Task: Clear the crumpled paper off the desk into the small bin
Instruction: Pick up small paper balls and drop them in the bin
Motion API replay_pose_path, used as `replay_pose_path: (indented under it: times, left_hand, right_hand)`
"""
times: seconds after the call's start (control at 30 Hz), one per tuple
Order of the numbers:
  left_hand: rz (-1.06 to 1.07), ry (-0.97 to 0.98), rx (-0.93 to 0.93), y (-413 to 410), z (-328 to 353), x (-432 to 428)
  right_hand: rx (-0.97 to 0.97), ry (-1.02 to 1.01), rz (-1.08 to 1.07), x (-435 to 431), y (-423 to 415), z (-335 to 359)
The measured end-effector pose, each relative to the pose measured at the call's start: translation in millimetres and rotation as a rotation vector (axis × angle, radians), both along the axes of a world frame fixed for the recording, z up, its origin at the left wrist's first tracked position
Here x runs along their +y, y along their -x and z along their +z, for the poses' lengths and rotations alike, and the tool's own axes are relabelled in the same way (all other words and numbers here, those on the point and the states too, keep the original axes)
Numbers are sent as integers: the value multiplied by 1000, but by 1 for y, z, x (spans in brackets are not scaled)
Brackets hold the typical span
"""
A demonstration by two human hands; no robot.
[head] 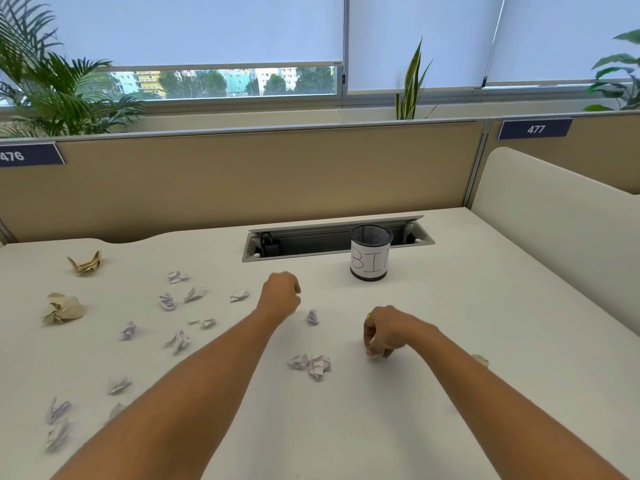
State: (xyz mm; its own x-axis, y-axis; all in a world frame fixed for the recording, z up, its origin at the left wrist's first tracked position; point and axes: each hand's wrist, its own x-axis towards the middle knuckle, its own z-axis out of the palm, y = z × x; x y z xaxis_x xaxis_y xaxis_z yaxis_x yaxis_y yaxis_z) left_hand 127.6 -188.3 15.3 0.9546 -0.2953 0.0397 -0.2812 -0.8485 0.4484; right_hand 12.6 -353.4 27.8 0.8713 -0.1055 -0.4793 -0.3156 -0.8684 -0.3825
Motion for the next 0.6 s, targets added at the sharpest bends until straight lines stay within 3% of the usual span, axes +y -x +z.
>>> replay_pose_path:
  times: [0.3,0.6]
  left_hand:
    - [-75,260,1,-14,61,-70]
    - [-37,456,50,-38,80,-128]
  right_hand:
    - [-100,59,-104,-31,-44,28]
    - [-416,-168,-410,-67,-82,62]
